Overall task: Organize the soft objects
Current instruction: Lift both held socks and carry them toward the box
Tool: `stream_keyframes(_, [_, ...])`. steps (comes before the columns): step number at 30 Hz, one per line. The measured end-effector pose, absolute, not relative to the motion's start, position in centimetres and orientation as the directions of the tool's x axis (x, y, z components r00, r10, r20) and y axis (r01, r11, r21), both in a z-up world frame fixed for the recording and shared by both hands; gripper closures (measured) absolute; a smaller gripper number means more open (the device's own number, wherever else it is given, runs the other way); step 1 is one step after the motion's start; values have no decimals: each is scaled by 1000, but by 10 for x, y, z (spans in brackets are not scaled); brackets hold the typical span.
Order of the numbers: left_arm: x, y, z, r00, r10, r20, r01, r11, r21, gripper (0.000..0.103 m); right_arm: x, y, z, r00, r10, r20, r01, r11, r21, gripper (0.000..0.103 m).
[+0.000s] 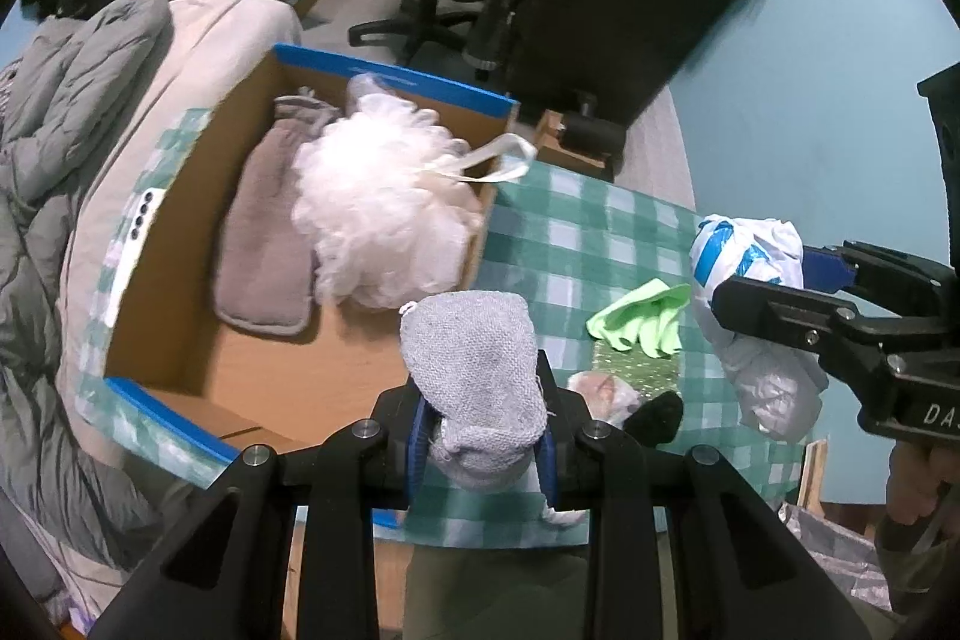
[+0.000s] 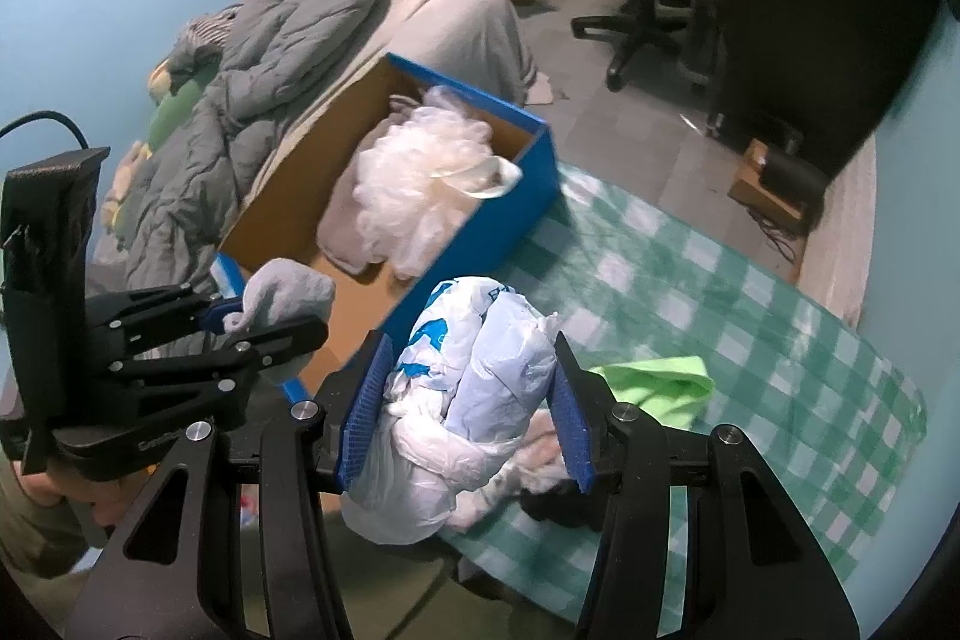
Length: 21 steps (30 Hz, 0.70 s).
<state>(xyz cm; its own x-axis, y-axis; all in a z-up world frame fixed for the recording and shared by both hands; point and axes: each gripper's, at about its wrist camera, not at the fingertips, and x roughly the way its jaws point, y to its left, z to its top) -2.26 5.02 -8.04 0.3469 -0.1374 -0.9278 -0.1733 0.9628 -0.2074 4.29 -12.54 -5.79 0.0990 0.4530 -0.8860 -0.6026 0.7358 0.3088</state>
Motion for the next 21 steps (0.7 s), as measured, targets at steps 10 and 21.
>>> stream_keyframes(10, [-32,95,-88,343,-83,-936,-243,954,-174,74,37,-75,-67,54,473,-879,-651,684,328,52])
stream_keyframes(21, [-31,146,-113,311,-73,-948,-281,946,-164,74,36,-17,-85,15,486,-874,-666,657,354,52])
